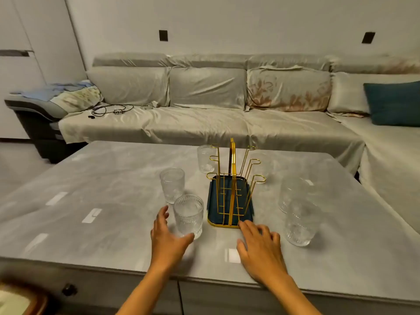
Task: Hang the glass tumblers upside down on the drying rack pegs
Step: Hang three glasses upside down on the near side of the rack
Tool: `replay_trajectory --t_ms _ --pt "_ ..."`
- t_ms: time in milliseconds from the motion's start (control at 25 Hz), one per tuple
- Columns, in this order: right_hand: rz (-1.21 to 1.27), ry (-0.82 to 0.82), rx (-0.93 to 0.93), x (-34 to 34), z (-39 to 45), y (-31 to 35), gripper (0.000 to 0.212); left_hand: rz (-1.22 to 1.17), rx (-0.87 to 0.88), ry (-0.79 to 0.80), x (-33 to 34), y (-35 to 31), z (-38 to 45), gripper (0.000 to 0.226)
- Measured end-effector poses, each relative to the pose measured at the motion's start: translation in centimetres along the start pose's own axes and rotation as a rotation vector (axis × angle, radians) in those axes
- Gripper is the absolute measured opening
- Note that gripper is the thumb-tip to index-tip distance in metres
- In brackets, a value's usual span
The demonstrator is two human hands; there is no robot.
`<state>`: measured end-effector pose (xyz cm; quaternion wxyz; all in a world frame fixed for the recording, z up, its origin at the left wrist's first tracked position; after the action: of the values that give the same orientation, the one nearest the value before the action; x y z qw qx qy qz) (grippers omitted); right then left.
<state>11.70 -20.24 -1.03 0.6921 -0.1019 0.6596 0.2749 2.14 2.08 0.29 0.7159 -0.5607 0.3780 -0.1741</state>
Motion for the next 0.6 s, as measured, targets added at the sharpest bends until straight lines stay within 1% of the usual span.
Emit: replay_trajectory --t_ms 40,120,200,320,400,480,600 --pt "0.013 0.005 0.016 0.0 0.0 -0.1 0.056 0.038 0.003 0.066 0.3 0.0 0.7 0.097" --pt "0.008 -0.016 0.019 0.4 0.2 -0.5 0.056 0.137 0.0 0.182 0.9 0.2 1.3 0.089" --pt "0.012 -0.01 0.032 0.7 0.4 -0.7 0.056 0.165 -0.011 0.207 1.0 0.6 1.9 0.085" --pt "-0.004 0.0 0.039 0.7 0.5 -0.7 0.056 0.217 0.006 0.249 1.0 0.2 2.3 0.09" --pt "0.003 0.009 0.045 0.7 0.2 -0.7 0.057 0.15 -0.001 0.287 1.0 -0.3 2.8 0.087" --pt "0.009 0.013 0.051 0.5 0.2 -0.7 0.056 0.039 0.009 0.268 -0.2 -1.6 3.1 0.087" --pt "0.013 0.014 0.053 0.6 0.4 -0.6 0.056 -0.05 0.106 0.166 -3.7 -5.2 4.3 0.09"
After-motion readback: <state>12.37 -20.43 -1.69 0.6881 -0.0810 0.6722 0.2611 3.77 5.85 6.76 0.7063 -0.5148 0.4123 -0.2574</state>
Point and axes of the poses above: each hand's wrist, its own z-axis towards the middle knuckle, its own x-axis out of the palm, y = z × x, the point moved 3 cm from there along z, towards the middle knuckle, and after that the axes turned 2 degrees about y, right-handed, at the moved point
